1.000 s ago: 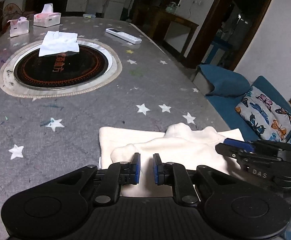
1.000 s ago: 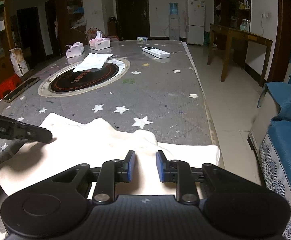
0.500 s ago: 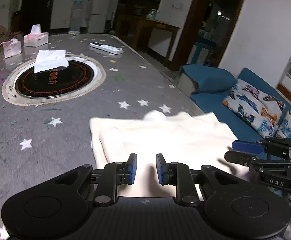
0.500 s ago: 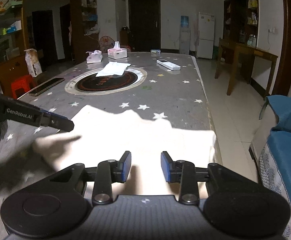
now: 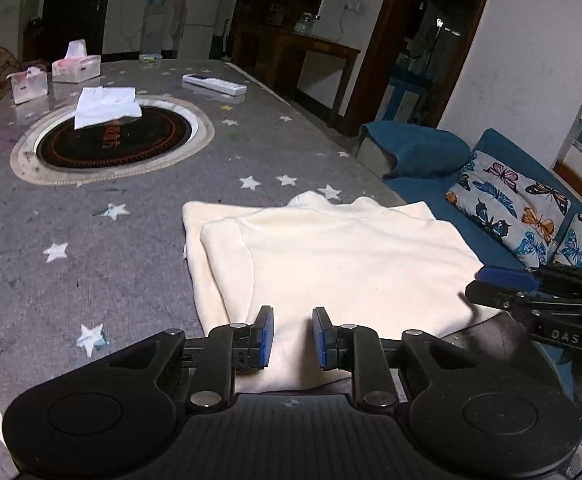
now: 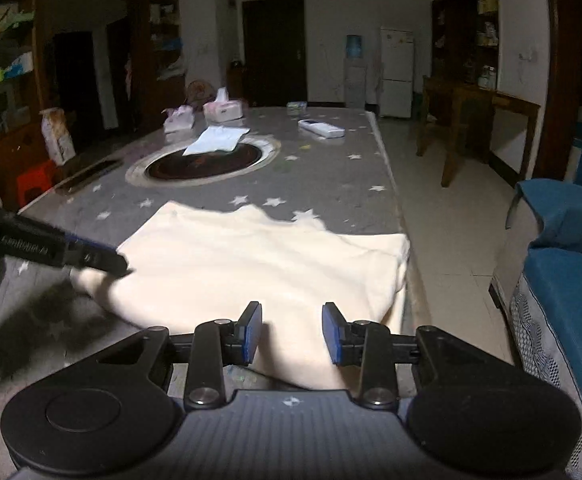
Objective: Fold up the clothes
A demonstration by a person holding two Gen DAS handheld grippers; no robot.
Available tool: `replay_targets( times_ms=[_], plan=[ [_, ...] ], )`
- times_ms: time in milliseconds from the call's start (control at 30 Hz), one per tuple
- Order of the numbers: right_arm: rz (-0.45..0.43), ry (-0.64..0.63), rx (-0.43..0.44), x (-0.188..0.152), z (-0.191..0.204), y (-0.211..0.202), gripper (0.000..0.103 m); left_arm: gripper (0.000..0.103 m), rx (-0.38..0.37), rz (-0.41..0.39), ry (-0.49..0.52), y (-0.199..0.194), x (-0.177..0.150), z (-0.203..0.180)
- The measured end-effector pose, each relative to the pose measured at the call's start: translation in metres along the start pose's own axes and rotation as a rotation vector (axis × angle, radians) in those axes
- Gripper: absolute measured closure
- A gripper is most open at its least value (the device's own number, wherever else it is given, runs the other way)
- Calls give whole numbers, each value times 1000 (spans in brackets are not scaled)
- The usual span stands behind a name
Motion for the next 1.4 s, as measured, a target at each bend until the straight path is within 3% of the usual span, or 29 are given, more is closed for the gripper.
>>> replay_targets(
  times_ms=[167, 233, 633, 800, 1100, 1400],
  plan=[
    [14, 16, -9, -7, -3, 5, 67, 73, -2, -3, -10, -3, -3, 1],
    [-5, 8, -4, -3, 3, 0, 57, 67, 2, -14, -6, -8, -3, 0],
    [-31, 2, 26, -14, 33, -10, 25, 38, 53, -44, -1, -36, -22, -3],
    [-34, -4, 23, -19, 42, -12, 20, 28, 76, -38, -1, -42, -35, -5],
    [-55, -7, -4, -26, 55, -21, 0, 14, 100, -53, -29, -55, -50, 1],
    [-78, 0, -23, -31, 66, -30, 0, 1, 113, -81, -35, -70, -61, 1]
  ],
)
Point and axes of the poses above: each gripper's, at about its wrist camera, not at the fingertips, and y roughly the way its jaws point, z to its left, x to its top, the point moved 7 cm from there along y, roughly the way its jaws point, and after that the axes turned 14 degrees about x, right-handed, at the moved point
